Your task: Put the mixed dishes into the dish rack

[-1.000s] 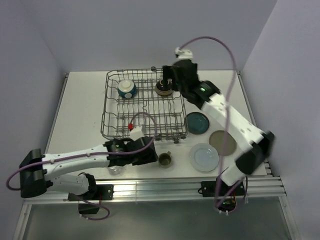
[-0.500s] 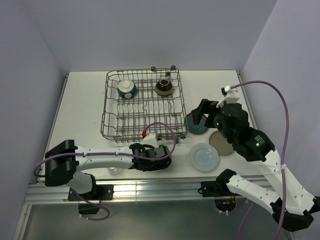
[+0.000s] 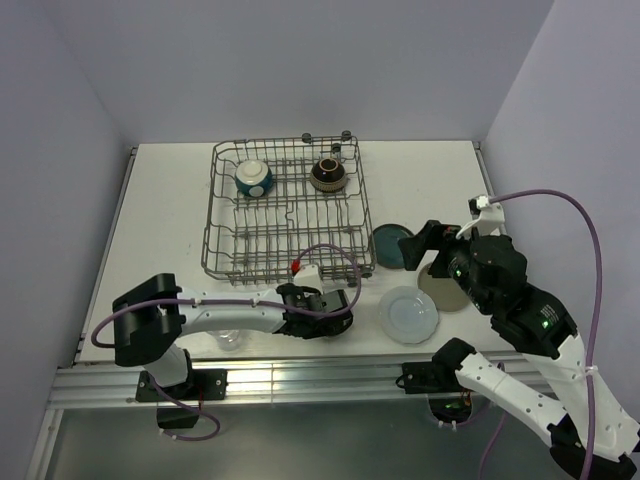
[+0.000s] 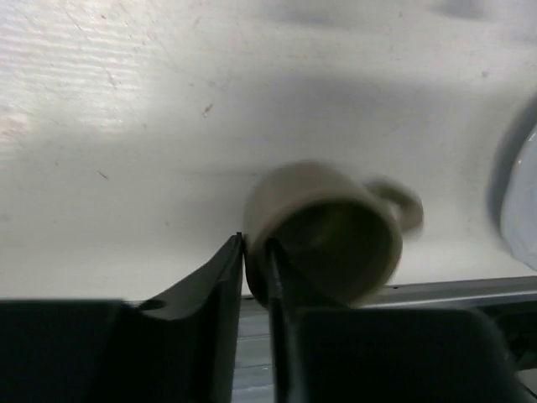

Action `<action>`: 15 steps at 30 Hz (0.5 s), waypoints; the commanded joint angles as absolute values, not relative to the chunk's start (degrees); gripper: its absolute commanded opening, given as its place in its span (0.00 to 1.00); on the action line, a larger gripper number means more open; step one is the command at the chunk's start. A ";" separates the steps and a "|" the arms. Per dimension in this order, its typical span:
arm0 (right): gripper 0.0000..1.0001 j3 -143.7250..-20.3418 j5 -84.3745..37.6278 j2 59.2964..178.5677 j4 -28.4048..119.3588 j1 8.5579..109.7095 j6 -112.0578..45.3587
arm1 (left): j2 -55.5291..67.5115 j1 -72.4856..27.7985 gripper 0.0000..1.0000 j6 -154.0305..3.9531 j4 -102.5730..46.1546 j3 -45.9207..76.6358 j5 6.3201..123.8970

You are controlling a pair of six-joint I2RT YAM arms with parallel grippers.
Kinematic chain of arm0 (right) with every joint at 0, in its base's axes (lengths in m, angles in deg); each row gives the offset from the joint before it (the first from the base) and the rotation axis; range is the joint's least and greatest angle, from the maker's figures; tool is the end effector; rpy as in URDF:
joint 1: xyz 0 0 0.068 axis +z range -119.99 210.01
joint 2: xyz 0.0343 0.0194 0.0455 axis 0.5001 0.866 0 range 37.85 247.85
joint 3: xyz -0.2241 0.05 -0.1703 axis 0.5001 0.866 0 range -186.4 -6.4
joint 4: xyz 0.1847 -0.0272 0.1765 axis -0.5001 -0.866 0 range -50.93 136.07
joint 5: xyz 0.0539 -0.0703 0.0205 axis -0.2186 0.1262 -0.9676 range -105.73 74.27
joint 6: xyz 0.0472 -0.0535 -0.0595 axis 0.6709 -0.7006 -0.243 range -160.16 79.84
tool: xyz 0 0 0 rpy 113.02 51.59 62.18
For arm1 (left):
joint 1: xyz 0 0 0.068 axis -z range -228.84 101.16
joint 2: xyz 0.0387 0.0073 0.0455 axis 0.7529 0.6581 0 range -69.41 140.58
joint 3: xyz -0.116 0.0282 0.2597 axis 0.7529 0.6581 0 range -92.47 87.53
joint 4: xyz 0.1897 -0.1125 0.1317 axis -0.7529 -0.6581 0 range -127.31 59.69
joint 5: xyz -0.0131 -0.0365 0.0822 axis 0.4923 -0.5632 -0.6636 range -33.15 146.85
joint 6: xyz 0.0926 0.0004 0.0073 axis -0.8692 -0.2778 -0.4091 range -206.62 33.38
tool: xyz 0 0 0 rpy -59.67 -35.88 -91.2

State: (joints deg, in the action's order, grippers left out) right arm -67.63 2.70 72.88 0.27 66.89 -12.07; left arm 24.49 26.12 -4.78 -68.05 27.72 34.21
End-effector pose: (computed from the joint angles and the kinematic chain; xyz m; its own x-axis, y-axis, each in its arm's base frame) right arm 0.1168 0.0546 0.3812 -0.3927 0.2639 -0.8810 -0.1658 0.9219 0.3501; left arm 0.1137 -0.2991 0.1617 -0.8865 -0.2215 -0.4063 -0.1219 0.9588 -0.2567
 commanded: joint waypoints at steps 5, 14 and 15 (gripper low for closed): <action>1.00 -66.78 -4.38 74.93 -2.97 67.18 -10.02 | 15.06 25.51 0.00 -6.80 -69.69 27.67 32.24; 1.00 -57.56 -33.96 74.51 11.93 67.18 -6.42 | -8.04 23.68 0.00 -18.22 -54.53 33.54 40.22; 1.00 -55.12 -36.01 73.89 14.06 67.18 -5.54 | -10.24 22.88 0.00 -18.94 -52.22 34.61 41.45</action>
State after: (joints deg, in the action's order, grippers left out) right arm -58.47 -21.82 74.93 4.01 66.89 -8.00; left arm -3.48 24.78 -13.30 -63.83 32.06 37.17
